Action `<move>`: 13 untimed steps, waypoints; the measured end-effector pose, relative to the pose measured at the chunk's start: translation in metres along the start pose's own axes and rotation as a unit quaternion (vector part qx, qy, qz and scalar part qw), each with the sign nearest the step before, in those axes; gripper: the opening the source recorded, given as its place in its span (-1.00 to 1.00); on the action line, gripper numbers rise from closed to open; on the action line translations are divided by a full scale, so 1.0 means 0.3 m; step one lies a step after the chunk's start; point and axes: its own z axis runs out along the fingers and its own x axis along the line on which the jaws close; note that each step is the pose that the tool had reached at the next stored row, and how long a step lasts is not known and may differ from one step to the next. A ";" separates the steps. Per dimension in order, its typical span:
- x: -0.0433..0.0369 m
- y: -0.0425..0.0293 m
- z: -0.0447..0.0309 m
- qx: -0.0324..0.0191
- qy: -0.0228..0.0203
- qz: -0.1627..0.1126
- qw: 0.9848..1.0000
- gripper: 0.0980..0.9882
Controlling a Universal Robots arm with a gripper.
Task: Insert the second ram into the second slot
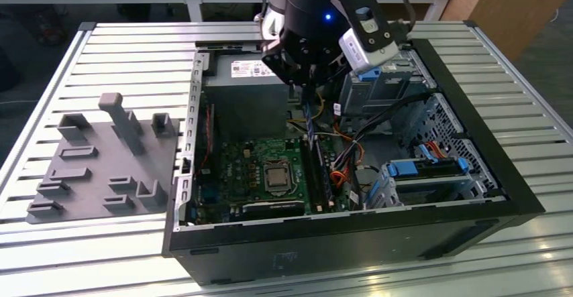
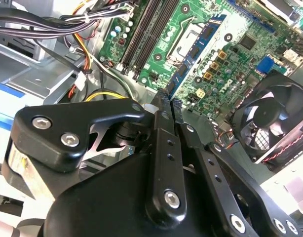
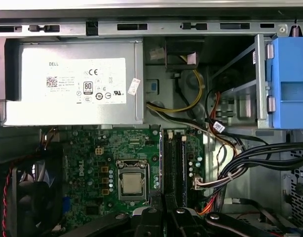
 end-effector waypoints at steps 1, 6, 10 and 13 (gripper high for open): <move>0.000 -0.001 0.002 0.000 0.000 0.000 1.000 -0.91; 0.000 -0.002 0.009 0.000 0.000 0.000 1.000 -0.91; -0.001 -0.002 0.012 0.000 0.000 0.000 1.000 -0.91; -0.004 -0.002 0.016 0.000 0.000 0.000 1.000 -0.91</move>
